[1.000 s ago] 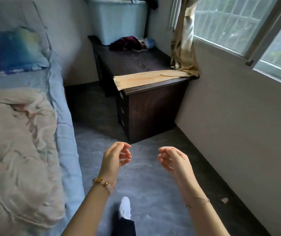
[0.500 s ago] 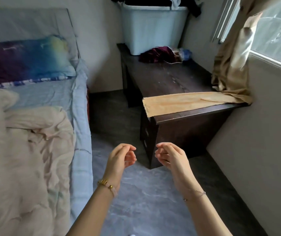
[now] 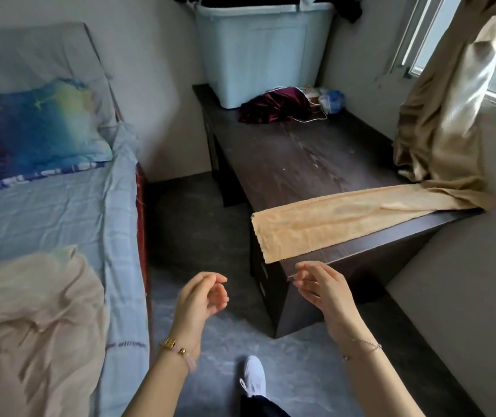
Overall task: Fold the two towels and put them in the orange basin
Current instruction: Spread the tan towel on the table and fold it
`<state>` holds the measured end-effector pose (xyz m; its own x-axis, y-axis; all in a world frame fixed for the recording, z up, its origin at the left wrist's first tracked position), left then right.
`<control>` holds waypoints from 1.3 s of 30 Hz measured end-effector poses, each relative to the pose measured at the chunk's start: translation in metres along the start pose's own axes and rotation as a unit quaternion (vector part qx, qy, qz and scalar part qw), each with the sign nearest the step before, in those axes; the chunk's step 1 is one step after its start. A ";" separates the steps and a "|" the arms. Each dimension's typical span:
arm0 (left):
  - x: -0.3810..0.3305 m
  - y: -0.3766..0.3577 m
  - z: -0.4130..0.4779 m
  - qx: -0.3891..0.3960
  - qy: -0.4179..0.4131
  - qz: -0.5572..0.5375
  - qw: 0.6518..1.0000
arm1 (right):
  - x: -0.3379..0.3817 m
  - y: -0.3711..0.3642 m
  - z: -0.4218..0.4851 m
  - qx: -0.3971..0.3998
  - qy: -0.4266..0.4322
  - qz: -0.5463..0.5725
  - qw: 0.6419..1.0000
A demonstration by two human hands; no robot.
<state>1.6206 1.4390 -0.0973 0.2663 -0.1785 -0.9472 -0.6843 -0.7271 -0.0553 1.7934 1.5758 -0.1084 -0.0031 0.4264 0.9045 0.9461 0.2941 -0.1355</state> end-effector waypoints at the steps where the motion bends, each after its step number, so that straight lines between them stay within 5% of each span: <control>1: -0.004 -0.007 0.016 0.006 0.003 0.008 1.000 | 0.003 0.000 0.016 -0.006 -0.001 0.001 1.000; 14: -0.035 -0.105 0.199 0.123 0.068 0.101 0.985 | 0.041 0.009 0.175 -0.081 -0.055 0.023 0.995; 24: -0.033 -0.181 0.307 0.263 0.114 0.155 0.945 | 0.049 0.016 0.227 -0.230 -0.064 0.061 0.969; 29: -0.033 -0.222 0.354 0.398 0.131 0.221 0.880 | 0.047 0.010 0.242 -0.342 -0.063 0.105 0.932; 33: -0.039 -0.242 0.383 0.518 0.151 0.276 0.795 | 0.046 -0.015 0.255 -0.408 -0.071 0.143 0.899; 39: -0.030 -0.254 0.424 0.568 0.148 0.342 0.733 | 0.041 -0.044 0.274 -0.480 -0.082 0.159 0.859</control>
<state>1.4979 1.9101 -0.1885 -0.3832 -0.5016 -0.7756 -0.8054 0.5925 0.0147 1.6630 1.8144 -0.1762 0.3348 0.4925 0.8034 0.7381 -0.6670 0.1013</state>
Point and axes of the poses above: each hand's wrist, its own z-axis towards the middle knuckle, its own y-axis out of the back of the hand, x = y × z, the point moved 5 cm from there along z, towards the middle knuckle, and after that the axes turned 2 degrees about z, right-handed, at the moved point
